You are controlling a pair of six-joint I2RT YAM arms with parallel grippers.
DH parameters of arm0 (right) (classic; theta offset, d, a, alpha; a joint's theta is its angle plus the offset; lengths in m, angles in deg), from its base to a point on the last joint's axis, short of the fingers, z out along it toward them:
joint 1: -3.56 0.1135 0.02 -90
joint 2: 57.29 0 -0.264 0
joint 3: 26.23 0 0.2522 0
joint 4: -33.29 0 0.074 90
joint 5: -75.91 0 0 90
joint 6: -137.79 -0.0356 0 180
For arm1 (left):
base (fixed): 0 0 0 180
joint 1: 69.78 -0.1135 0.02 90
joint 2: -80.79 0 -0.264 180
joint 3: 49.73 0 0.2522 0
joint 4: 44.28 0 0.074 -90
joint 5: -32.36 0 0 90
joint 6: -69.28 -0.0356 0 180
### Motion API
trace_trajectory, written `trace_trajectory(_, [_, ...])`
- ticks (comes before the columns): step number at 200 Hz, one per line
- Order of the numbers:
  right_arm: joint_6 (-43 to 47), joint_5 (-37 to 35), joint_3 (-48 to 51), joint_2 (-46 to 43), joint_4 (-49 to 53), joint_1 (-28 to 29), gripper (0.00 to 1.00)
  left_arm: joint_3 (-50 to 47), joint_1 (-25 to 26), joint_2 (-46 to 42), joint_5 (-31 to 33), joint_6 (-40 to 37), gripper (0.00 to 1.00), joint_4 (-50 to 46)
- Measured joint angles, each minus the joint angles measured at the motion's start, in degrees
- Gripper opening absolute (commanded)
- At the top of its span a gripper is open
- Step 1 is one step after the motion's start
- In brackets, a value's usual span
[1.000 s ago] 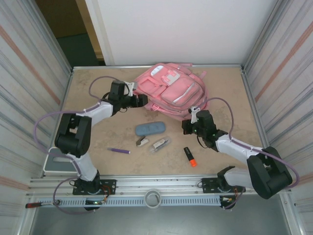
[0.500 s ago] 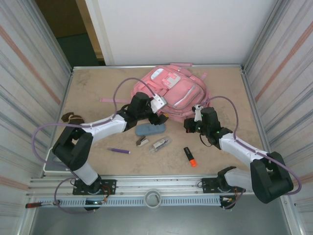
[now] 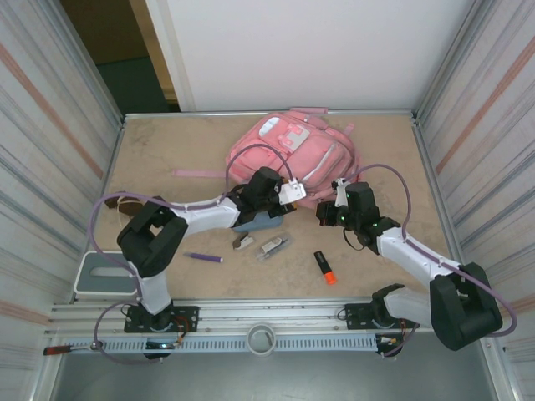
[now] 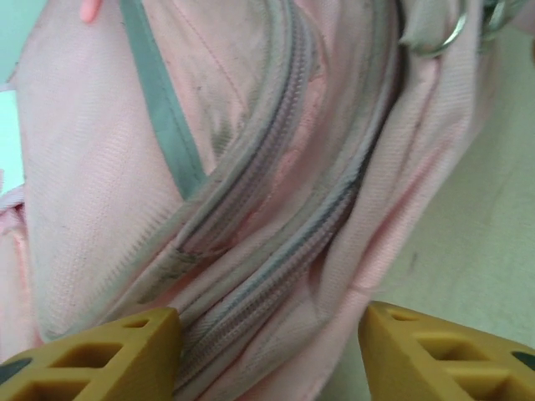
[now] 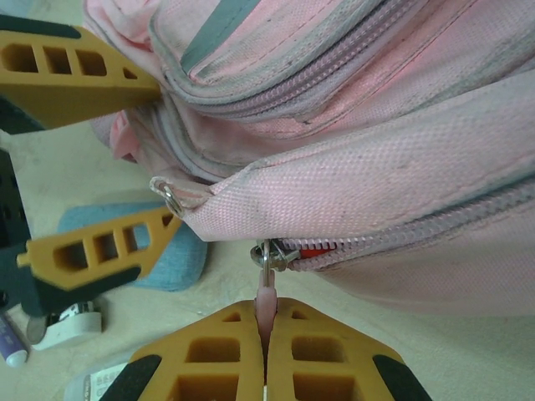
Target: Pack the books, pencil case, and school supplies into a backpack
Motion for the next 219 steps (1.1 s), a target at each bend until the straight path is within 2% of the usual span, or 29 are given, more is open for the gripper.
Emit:
trace_trajectory(26, [0.0,0.1,0.0,-0.9,0.0,0.0,0.0,0.0,0.0,0.2,1.4,-1.3,0.48,1.1])
trace_trajectory(43, [0.0,0.1,0.0,-1.1,0.0,-0.1,0.0,0.1,0.0,0.7,1.9,-2.3,0.41,1.8])
trace_trajectory(57, [0.0,0.1,0.0,-1.1,0.0,-0.3,0.0,0.3,0.2,1.3,2.9,-3.2,0.34,2.3])
trace_trajectory(101, [0.3,-3.1,-0.4,-1.9,3.4,-0.2,0.0,-0.1,1.2,1.8,5.0,-5.9,0.0,4.9])
trace_trajectory(184, [1.0,-22.4,-2.2,-3.4,10.1,5.3,0.0,-4.9,1.2,0.8,4.8,-6.3,0.0,11.8])
trace_trajectory(219, [1.4,-26.2,-3.0,-4.0,12.0,5.0,0.0,-7.0,-0.3,-0.8,3.0,-6.1,0.0,12.5])
